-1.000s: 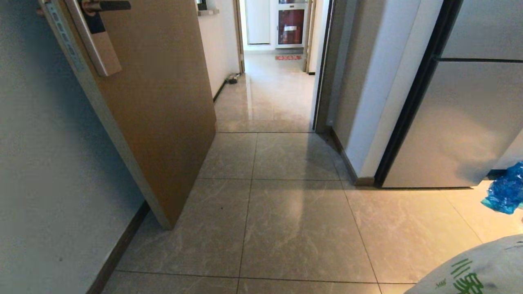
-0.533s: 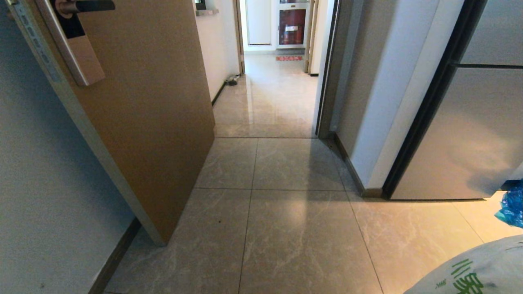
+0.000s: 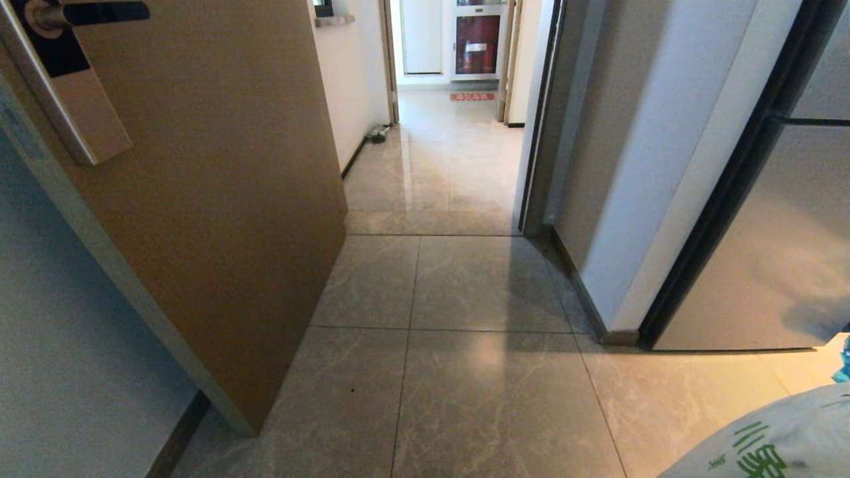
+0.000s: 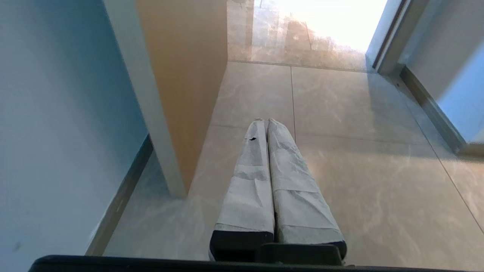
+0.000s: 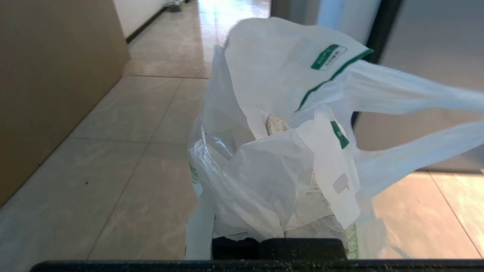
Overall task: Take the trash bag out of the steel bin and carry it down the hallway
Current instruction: Put the trash bag at the door
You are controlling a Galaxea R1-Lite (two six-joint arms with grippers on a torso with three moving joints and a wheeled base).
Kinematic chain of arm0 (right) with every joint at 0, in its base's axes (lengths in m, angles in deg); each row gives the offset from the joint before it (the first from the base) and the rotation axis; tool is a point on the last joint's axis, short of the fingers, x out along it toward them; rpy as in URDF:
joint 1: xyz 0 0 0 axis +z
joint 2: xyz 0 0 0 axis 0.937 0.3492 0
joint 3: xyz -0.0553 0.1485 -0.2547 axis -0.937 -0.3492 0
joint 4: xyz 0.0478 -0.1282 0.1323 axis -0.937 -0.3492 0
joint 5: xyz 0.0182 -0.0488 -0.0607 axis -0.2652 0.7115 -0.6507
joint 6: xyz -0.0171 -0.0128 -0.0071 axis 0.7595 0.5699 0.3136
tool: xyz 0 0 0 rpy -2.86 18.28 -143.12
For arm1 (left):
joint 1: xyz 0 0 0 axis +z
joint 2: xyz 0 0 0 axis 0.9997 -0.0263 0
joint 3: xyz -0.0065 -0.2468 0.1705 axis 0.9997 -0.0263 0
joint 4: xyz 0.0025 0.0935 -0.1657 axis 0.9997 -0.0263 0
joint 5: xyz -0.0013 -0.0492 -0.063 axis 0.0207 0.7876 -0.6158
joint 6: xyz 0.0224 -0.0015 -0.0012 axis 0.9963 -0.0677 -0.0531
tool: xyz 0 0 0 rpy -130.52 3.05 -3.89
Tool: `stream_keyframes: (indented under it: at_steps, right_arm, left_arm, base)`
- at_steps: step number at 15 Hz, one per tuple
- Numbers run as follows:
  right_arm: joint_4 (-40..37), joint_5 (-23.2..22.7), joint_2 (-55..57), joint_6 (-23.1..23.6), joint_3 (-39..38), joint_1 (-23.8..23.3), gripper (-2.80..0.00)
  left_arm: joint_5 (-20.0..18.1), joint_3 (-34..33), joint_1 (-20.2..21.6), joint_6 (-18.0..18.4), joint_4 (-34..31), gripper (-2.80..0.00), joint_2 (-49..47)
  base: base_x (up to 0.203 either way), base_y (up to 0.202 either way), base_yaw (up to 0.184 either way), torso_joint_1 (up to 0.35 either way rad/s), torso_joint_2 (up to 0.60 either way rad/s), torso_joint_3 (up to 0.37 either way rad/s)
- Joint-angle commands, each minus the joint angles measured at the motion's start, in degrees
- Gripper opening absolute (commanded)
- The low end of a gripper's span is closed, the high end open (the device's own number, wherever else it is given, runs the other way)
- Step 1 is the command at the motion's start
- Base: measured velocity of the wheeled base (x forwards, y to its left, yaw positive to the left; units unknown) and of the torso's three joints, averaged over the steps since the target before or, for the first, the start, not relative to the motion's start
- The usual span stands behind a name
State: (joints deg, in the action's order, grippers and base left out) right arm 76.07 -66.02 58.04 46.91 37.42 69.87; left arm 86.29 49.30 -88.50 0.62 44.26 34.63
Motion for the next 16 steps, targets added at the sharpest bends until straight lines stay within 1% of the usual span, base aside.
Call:
stream_keyframes:
  at_steps: [1, 16]
  right_arm:
    - [0.03, -0.02, 0.07, 0.05, -2.29, 0.04, -2.8]
    - [0.09, -0.02, 0.07, 0.05, -2.29, 0.05, -2.8]
  left_arm:
    - [0.02, -0.09, 0.0, -0.03, -0.01, -2.8, 0.0]
    - [0.02, 0.0, 0.0, -0.03, -0.01, -2.8, 0.0]
  base:
    - [0.195, 0.0, 0.001, 0.002, 0.0, 0.005]
    - [0.191, 0.0, 0.001, 0.003, 0.0, 0.003]
